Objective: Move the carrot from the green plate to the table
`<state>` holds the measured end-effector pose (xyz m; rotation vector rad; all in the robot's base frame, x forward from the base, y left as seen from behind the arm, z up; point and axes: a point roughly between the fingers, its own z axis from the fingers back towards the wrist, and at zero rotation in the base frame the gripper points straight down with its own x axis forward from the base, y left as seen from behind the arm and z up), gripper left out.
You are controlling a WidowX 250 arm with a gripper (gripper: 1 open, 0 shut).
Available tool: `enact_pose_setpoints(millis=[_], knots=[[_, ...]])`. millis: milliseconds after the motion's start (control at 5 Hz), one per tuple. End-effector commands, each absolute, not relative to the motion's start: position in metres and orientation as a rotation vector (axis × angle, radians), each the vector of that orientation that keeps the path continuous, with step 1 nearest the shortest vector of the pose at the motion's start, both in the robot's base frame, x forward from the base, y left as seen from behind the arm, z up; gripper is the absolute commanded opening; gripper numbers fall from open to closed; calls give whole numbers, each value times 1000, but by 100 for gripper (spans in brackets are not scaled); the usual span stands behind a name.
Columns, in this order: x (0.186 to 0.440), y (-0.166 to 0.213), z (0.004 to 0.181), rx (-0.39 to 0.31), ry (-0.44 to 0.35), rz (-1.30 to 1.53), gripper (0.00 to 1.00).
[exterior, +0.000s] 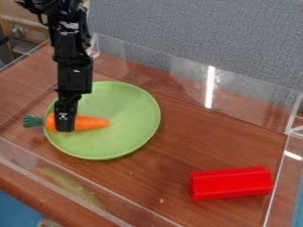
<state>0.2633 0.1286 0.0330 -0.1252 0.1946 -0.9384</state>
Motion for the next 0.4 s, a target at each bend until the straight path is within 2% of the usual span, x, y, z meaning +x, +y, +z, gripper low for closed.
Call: enact_pose_setpoints(millis=[0,200], knots=[[271,142,59,-56,134,-923,0],[271,147,61,-54,131,-921,0]])
